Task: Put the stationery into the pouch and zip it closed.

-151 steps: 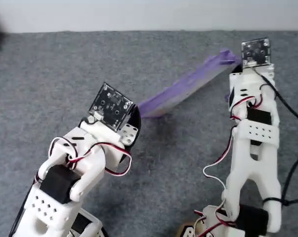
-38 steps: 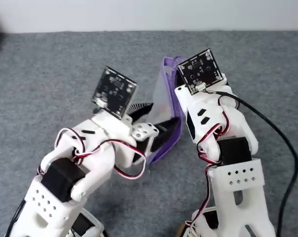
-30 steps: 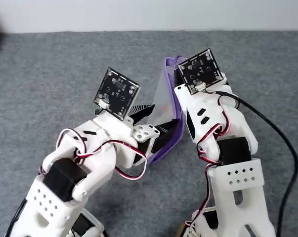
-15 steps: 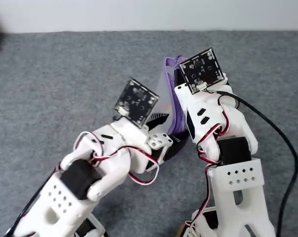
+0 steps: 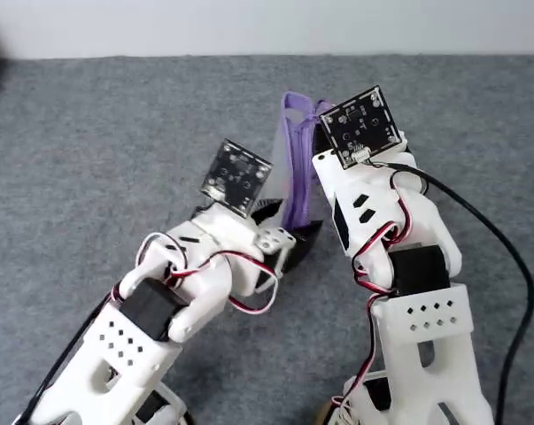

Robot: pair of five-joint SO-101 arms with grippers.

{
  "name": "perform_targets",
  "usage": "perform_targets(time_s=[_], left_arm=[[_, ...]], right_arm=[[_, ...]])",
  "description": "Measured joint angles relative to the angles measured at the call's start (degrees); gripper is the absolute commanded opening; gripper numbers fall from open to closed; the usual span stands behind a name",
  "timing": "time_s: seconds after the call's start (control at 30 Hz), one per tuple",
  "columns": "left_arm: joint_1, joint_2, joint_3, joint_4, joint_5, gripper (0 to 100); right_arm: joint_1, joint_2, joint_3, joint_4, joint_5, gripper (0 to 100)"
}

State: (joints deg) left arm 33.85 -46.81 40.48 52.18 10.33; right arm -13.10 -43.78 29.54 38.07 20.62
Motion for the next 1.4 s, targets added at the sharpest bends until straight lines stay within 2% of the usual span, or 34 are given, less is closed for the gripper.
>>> perform_targets(time_s=[0.23,0.43,0.67,0.97,1.13,1.4], left_arm=[[-0.35,0.00,-1.41,-0.79,0.00,14],[-0.35,0.00,-1.58,-1.14,0.00,1],[-1.14,0.00,-1.76,-1.14,0.00,1],[-0.70,0.00,-5.98,5.45,0.00,1],[-0.62,0.18,-7.03,5.89,0.00,1],[-0.62,0.26,-7.47,5.80,-0.09,1]], right_arm=[[0.00,0.00,0.00,0.00,0.00,0.7],[0.00,0.00,0.00,0.00,0.00,0.7],[0.35,0.09,0.00,-0.09,-1.32,0.7],[10.29,10.37,-5.36,0.00,-5.71,0.7],[15.38,19.96,-12.66,0.00,-9.23,0.7],[17.32,27.25,-18.81,0.09,-10.46,0.7]])
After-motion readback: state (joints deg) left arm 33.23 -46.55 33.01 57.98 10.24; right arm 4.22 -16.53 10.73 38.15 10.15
